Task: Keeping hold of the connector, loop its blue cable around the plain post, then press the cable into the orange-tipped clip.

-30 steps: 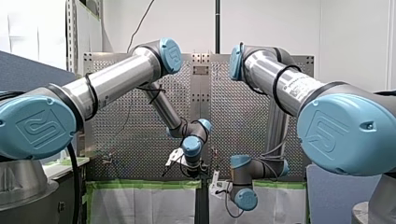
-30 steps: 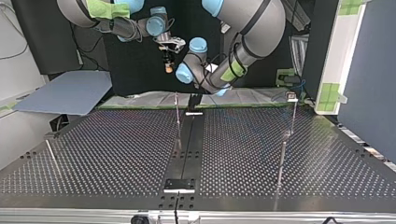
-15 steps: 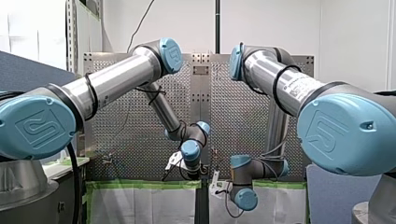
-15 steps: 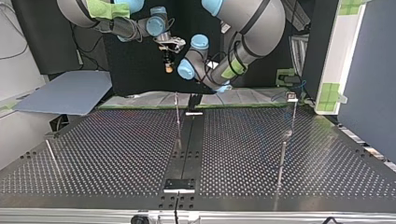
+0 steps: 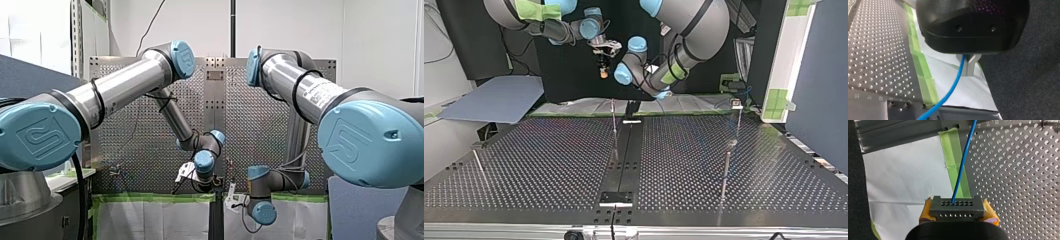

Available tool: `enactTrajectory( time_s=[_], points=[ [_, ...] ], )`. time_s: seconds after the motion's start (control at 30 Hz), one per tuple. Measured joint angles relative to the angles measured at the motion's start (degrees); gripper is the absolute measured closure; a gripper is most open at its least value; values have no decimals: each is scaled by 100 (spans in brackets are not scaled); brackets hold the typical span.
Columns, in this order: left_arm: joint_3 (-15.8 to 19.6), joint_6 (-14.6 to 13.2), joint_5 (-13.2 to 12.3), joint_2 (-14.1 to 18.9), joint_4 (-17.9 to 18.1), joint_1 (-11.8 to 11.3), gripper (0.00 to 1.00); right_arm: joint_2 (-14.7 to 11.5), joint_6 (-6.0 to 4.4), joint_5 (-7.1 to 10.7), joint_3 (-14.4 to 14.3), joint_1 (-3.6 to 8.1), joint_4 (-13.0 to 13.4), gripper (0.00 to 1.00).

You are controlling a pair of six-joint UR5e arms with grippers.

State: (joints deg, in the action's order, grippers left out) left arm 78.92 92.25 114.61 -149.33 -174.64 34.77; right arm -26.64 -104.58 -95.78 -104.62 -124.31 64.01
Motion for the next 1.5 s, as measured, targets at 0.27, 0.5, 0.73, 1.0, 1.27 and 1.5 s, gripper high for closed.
enactTrajectory(
  time_s=[0.27,0.5,0.73,1.0,1.27,1.5],
  points=[
    [133,94,15,188,70,118,100,-317,30,-60,-136,12,-161,100],
    [474,300,-11,550,403,162,100,-705,71,-122,-230,8,-358,100],
    [831,381,7,748,729,220,100,-943,76,-183,-342,15,-414,100],
    [1003,539,-10,760,948,316,100,-1265,66,-308,-489,44,-525,100],
    [982,735,-115,754,1147,301,100,-1286,145,-300,-478,149,-498,100],
    [934,1100,-192,752,1522,252,100,-1288,261,-276,-371,264,-522,100]
  ],
)
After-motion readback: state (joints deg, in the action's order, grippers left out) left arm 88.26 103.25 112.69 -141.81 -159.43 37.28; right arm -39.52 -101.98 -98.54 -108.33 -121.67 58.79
